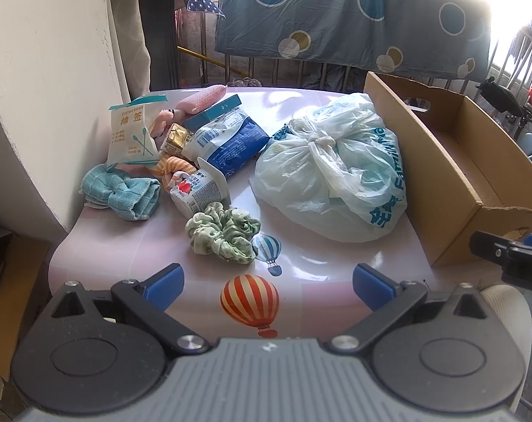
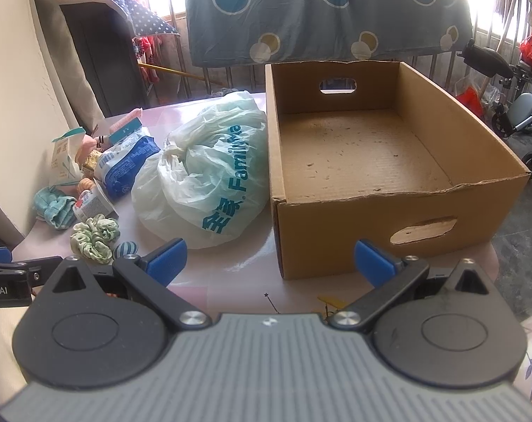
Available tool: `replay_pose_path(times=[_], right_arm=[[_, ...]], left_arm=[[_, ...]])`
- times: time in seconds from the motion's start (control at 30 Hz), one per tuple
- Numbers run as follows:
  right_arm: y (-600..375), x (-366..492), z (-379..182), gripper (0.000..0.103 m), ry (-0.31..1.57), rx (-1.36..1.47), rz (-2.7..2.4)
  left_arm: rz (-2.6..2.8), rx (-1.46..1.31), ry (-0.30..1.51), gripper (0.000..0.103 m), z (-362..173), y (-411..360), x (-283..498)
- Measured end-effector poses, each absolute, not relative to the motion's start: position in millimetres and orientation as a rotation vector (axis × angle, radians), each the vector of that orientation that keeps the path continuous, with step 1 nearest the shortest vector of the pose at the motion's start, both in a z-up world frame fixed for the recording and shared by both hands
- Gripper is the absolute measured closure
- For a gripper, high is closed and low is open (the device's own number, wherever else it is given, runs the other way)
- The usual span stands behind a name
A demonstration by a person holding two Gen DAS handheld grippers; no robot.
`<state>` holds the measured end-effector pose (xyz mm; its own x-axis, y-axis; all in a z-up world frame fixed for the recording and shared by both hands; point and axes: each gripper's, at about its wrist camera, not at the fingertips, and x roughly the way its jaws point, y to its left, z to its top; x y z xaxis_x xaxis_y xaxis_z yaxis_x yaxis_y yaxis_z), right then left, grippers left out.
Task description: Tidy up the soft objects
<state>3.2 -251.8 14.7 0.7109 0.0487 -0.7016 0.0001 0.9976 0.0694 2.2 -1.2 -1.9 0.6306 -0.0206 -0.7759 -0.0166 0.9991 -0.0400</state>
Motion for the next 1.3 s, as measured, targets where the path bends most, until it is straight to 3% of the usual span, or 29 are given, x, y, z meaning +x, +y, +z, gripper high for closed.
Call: replay_pose_path(times=[1.3], right_arm=[[-241,-6,17,0.001,0.756,0.106,0.126]], left_arm=[[0.006,-0.128,0.927,0.0,-15,41,-8]])
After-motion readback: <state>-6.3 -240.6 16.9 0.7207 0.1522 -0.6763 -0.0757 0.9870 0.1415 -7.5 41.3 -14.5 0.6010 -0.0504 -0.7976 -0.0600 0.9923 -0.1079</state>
